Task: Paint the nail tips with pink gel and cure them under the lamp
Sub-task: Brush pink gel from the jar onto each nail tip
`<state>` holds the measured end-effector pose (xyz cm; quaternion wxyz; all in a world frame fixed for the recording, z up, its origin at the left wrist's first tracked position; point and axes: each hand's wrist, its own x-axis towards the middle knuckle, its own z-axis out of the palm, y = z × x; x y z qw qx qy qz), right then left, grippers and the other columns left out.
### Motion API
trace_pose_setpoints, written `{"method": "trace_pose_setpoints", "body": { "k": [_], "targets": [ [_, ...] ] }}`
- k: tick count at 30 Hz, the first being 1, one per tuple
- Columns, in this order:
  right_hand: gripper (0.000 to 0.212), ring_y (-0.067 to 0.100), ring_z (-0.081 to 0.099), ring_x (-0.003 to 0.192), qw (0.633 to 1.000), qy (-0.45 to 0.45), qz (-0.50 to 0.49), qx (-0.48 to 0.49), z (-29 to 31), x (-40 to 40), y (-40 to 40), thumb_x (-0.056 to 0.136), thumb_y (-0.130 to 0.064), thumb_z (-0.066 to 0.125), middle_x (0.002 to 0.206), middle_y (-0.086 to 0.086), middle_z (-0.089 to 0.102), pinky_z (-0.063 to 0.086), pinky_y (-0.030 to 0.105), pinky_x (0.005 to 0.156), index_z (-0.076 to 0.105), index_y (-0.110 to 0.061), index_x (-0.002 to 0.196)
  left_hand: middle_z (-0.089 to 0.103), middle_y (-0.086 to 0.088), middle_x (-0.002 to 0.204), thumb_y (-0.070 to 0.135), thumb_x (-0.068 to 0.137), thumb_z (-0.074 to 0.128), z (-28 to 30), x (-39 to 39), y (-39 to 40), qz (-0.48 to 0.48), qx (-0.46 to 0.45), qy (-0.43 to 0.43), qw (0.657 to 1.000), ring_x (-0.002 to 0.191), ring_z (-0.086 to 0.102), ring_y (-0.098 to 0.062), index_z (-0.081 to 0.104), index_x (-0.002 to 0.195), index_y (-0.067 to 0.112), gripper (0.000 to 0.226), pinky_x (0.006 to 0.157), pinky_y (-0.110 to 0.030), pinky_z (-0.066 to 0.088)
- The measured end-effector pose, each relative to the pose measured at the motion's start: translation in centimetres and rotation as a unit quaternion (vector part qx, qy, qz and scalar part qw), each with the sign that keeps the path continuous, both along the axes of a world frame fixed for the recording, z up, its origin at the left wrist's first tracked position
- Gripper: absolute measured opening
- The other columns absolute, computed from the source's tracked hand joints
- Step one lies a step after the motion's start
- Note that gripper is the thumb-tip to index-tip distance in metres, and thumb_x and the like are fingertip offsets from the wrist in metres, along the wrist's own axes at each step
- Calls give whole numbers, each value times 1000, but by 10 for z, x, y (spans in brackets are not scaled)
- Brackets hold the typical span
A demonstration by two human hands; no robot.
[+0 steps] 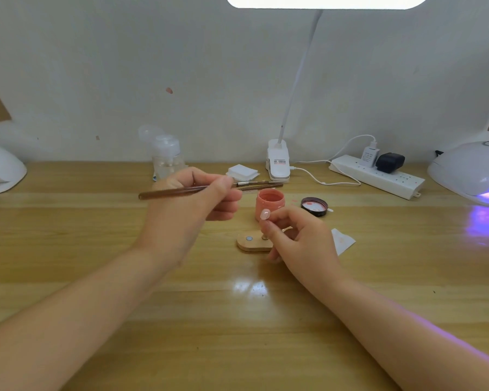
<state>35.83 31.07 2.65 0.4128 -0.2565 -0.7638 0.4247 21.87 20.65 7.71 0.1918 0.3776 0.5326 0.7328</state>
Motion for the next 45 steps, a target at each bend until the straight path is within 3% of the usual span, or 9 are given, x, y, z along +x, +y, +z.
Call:
{"method": "trace_pose_setpoints", "body": {
  "k": [5, 8, 12, 17, 20, 26, 38, 41, 45],
  "targets": [
    [7, 15, 64, 51, 1000, -5, 4, -2, -2, 0, 2, 89, -29, 67, 77, -11, 68, 56, 44, 62, 66, -28, 82, 70, -4, 70, 18, 90, 64, -25, 10, -14, 16, 30, 121, 992, 61, 65, -12, 59, 79, 16, 12, 59, -20, 53],
    [8, 13, 64, 50, 1000, -4, 4, -5, -4, -1, 3, 90, -32, 66, 79, -14, 67, 53, 29, 57, 65, -29, 83, 68, -1, 75, 31, 84, 56, -36, 12, -19, -13, 19, 175, 984, 69, 64, -9, 60, 82, 28, 6, 65, -19, 51],
    [5, 14, 63, 51, 1000, 8, 13, 1, -6, 0, 4, 90, -29, 67, 83, -13, 66, 43, 15, 51, 66, -24, 88, 70, 3, 80, 32, 90, 51, -40, 15, -21, -8, 30, 233, 972, 75, 66, -11, 62, 90, 24, 14, 68, -22, 53],
    [2, 14, 62, 50, 1000, 20, 13, 9, -6, 0, 4, 90, -24, 67, 85, -12, 67, 43, 16, 51, 67, -22, 90, 72, 11, 84, 35, 95, 52, -43, 18, -22, 34, 39, 300, 953, 71, 68, -14, 62, 94, 29, 12, 64, -35, 54],
    [2, 15, 61, 48, 999, 26, 17, 7, -5, 0, 3, 90, -24, 67, 85, -11, 67, 45, 18, 51, 67, -23, 89, 72, 12, 86, 36, 95, 51, -44, 18, -23, 43, 31, 319, 946, 73, 68, -12, 60, 96, 30, 11, 64, -33, 54],
    [9, 14, 59, 47, 999, 28, 24, 10, -3, 1, 2, 90, -20, 66, 82, -9, 66, 44, 18, 50, 67, -27, 86, 72, 13, 89, 32, 91, 51, -46, 22, -23, 25, 3, 324, 946, 83, 69, -4, 63, 95, 26, 14, 72, -21, 54],
    [6, 13, 58, 46, 999, 30, 28, 4, -4, -1, 3, 91, -28, 64, 82, -9, 66, 43, 17, 50, 66, -25, 87, 73, 9, 87, 38, 89, 52, -46, 21, -22, 19, -4, 255, 967, 79, 69, -11, 63, 94, 27, 16, 72, -36, 56],
    [4, 15, 59, 47, 999, 24, 26, 6, -4, 0, 2, 91, -25, 64, 82, -10, 66, 43, 18, 50, 66, -23, 88, 72, 7, 79, 33, 88, 51, -46, 21, -24, 4, 1, 258, 966, 72, 68, -11, 63, 87, 25, 15, 66, -36, 55],
    [6, 15, 60, 48, 999, 19, 28, 6, -3, 1, 1, 92, -26, 64, 85, -10, 67, 47, 24, 51, 66, -21, 90, 71, 3, 77, 33, 90, 50, -42, 23, -24, 9, 30, 219, 975, 68, 65, -11, 62, 87, 18, 19, 63, -23, 53]
  ]
}}
